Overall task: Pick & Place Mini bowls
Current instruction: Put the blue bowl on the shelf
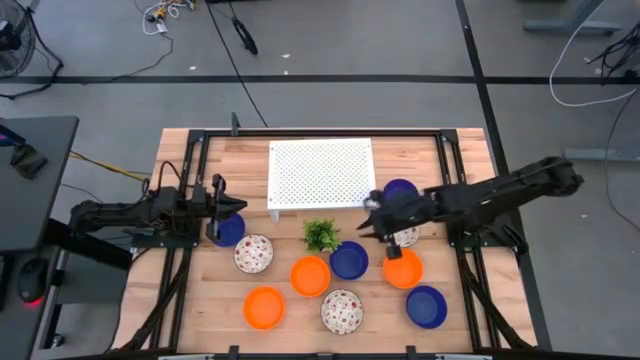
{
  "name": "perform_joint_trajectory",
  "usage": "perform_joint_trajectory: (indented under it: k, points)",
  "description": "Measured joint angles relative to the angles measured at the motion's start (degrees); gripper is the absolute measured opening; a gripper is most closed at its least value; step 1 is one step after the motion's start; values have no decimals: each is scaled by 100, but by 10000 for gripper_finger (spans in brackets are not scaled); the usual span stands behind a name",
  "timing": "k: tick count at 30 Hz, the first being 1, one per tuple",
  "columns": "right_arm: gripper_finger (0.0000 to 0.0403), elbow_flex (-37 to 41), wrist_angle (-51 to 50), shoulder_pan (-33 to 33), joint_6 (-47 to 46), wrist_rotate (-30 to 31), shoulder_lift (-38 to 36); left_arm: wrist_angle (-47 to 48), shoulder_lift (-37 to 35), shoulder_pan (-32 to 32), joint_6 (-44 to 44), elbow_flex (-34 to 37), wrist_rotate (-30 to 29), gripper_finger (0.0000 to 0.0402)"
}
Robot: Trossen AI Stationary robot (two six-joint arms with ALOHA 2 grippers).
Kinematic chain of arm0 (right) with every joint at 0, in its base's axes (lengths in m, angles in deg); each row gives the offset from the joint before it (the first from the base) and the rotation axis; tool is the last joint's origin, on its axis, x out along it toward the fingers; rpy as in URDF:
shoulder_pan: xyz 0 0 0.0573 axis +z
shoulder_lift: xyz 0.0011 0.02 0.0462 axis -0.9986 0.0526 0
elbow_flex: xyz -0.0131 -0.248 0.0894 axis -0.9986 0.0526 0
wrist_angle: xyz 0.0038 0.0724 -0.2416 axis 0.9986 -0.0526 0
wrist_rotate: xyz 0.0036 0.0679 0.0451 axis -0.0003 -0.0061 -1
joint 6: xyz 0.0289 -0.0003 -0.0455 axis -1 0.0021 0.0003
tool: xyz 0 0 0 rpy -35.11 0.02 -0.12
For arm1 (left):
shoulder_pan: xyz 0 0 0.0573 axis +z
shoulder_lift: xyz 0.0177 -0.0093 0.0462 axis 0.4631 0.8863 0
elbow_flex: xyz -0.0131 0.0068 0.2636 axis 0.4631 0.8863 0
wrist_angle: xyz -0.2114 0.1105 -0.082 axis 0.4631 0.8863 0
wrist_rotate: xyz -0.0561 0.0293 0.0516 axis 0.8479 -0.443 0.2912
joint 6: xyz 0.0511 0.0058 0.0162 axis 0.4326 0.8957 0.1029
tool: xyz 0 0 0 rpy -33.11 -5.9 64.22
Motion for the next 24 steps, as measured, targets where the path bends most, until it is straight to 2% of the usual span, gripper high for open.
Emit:
perform_joint_trajectory:
  k: [6,10,13,18,20,24]
  points:
    - [166,-580,-413,59,227,0,966,0,0,0,-2,2,1,28]
    - [192,-1186,-1180,122,138,10,1573,0,0,0,-2,2,0,28]
    - [198,-1540,-1662,247,116,13,1959,0,0,0,0,2,0,28]
    - [196,-1730,-1738,433,273,132,2348,-2,0,0,2,2,0,28]
    - [192,-1730,-1820,513,433,-11,2428,-2,0,0,-2,1,0,28]
    - [184,-1730,-2084,785,919,-685,2490,-7,0,0,-2,2,0,28]
